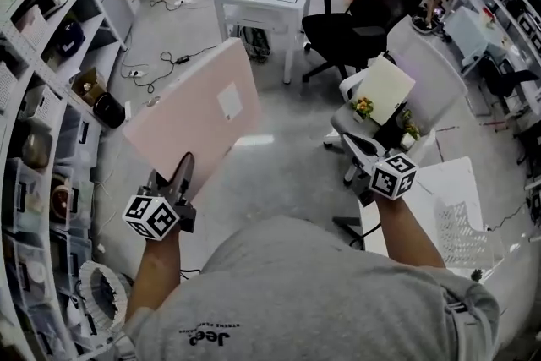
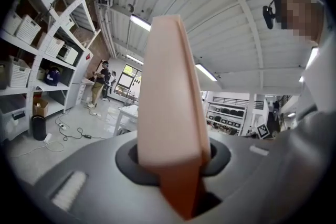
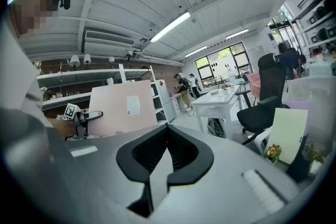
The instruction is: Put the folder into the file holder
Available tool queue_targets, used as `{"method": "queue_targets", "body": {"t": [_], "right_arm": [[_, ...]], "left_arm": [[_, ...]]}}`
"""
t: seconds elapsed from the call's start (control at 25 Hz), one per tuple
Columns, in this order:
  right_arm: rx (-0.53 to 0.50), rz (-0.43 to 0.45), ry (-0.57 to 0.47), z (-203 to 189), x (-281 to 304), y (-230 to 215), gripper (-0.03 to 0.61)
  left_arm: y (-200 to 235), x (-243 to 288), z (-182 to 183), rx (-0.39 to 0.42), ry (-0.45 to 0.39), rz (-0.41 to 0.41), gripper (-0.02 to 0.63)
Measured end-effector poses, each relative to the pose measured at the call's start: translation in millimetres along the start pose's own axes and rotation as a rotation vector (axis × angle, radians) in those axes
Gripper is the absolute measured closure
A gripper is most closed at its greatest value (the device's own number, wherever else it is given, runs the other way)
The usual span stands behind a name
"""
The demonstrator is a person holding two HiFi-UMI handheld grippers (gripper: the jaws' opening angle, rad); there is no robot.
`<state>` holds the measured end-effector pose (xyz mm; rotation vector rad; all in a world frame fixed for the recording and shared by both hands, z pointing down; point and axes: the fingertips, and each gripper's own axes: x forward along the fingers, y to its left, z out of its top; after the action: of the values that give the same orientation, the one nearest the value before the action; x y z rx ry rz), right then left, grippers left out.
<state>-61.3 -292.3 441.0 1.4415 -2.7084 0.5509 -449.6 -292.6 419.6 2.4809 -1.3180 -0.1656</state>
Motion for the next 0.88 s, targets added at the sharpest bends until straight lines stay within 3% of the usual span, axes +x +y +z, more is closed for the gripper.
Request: {"method": "queue_targets", "body": {"t": [0.2,0.4,0.64,0.88], "right_arm": [[-0.01,0.085,0.028,24.0,14.3,-69.3,0.575],[0.009,0.065,0.032,25.9,20.6,-120.7,0.575],[0.013,-0.047,-0.012,33.3,7.7,-140.6,0.575],[0.029,-0.226,-0.065,32.8,-54.7,-154.2,0.575]], "left_arm": [[-19.6,40.6,2.4,-0.021,-0.02,0.108,0.426],[-30.5,76.2,6.7,0.007,-0.002,0.11,0.426],[-30.6,131.1,27.2,0.095,0.053,-0.019,0.428],[-75.7,223.5,49.9,0.202,0.123,-0.275,0.43]]}}
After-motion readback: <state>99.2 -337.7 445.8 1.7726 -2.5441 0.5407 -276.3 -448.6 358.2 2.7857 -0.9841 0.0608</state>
